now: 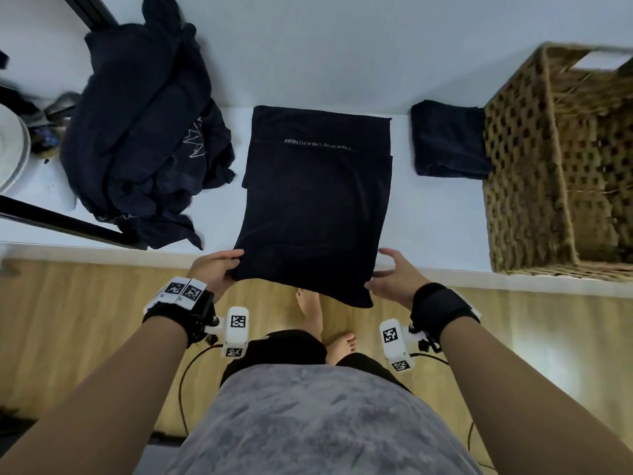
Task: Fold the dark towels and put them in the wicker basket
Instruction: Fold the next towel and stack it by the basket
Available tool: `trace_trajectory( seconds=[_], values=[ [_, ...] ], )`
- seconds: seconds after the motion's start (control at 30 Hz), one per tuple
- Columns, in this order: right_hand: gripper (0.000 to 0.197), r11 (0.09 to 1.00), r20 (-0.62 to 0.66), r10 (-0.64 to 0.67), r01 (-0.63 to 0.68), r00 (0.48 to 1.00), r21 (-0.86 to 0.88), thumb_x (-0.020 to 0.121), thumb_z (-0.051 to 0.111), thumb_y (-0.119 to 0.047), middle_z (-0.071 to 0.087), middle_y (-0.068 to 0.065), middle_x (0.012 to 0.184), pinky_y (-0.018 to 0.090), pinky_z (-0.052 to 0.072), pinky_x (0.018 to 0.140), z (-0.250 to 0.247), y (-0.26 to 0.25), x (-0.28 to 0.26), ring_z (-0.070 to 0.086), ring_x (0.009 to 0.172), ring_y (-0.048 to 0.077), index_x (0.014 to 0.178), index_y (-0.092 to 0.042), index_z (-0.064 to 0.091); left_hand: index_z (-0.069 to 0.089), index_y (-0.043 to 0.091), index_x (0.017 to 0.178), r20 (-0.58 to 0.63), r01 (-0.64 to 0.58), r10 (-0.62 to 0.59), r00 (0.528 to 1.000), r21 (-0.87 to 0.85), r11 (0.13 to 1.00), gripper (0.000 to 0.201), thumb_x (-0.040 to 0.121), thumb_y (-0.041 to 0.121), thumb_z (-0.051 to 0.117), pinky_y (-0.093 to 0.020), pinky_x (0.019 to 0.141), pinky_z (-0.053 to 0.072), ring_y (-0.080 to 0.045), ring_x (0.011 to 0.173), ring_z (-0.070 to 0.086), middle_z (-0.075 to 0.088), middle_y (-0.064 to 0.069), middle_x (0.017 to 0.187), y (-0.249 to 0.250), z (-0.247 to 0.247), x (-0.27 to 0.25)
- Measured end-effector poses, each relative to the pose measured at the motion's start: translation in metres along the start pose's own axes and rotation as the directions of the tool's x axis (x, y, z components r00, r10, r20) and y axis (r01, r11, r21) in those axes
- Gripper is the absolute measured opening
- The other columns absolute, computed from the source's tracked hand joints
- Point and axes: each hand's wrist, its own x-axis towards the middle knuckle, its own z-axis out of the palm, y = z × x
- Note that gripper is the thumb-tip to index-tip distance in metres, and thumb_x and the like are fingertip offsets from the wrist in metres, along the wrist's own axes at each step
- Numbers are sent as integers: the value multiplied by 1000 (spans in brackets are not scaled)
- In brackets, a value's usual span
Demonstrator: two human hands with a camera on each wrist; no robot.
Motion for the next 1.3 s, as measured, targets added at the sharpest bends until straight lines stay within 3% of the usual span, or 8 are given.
trace_trajectory(
  seconds=[0.1, 0.23, 0.37, 0.5, 0.73, 0.97, 1.07, 1.3],
  values=[
    [48, 984, 60, -17, 28, 998, -178, 83, 66, 9, 71, 8, 102, 23, 54, 71, 8, 12, 0, 67, 101, 14, 122, -19, 62, 59, -6, 119, 12, 34, -33, 999, -13, 999, 42, 89, -20, 33, -32, 74, 52, -27, 94, 61, 60, -21, 116, -4, 6, -9],
    [28, 969, -44, -52, 40, 998, -243, 82, 63, 5, 68, 7, 106, 24, 47, 70, 11, 24, 6, 62, 95, 19, 101, -15, 57, 63, -1, 115, 22, 5, -5, 1000, 25, 1000, 56, 78, -30, 32, -33, 78, 56, -28, 108, 61, 62, -16, 119, -7, 4, -15],
    [17, 883, -90, -144, 87, 985, -461, 82, 65, -5, 58, 1, 105, 30, 45, 86, 10, 30, 15, 56, 106, 21, 89, -19, 61, 70, 8, 110, 14, -81, 80, 997, 106, 991, 49, 76, -25, 56, -31, 78, 59, -18, 90, 72, 67, -10, 113, -10, -1, -14],
    [30, 839, 86, -142, 166, 986, -519, 87, 60, -4, 56, 1, 134, 34, 38, 109, 16, 27, 23, 47, 129, 19, 106, -25, 72, 71, 8, 104, -5, -152, 154, 988, 110, 982, 34, 79, -14, 67, -36, 93, 54, -24, 84, 71, 69, -10, 88, -10, 7, -12],
    [58, 634, 247, -58, 227, 967, -740, 92, 56, -6, 47, 8, 146, 20, 35, 94, 38, 23, 29, 46, 130, 25, 147, -22, 42, 70, 0, 100, -15, -175, 175, 984, 32, 984, 21, 81, -7, 72, -24, 75, 59, -23, 84, 71, 69, -15, 89, -2, 16, -25],
    [41, 690, 174, -198, 264, 965, -674, 87, 58, -1, 69, 2, 116, 14, 43, 88, 18, 10, 16, 62, 105, 14, 122, -20, 68, 68, 10, 87, -91, -175, 184, 979, 94, 980, 3, 89, 8, 68, -24, 71, 60, -15, 78, 73, 73, -5, 84, 15, 17, -28],
    [30, 749, 63, -305, 280, 950, -601, 78, 71, -1, 67, -12, 78, 1, 38, 64, -4, -8, 5, 59, 76, 3, 96, -25, 75, 66, 18, 77, -188, -223, 258, 948, 189, 956, 13, 87, 9, 67, -24, 68, 56, -13, 75, 64, 65, -1, 76, 32, 21, -17],
    [15, 878, -190, -458, 408, 868, -252, 79, 78, -36, 63, -13, 63, 22, 44, 66, -52, -67, -1, 56, 62, 3, 85, -22, 75, 62, 24, 49, -263, -300, 330, 906, 151, 942, 14, 51, 38, 66, -33, 74, 47, -14, 65, 54, 57, 7, 59, 93, 39, 0]
  ],
)
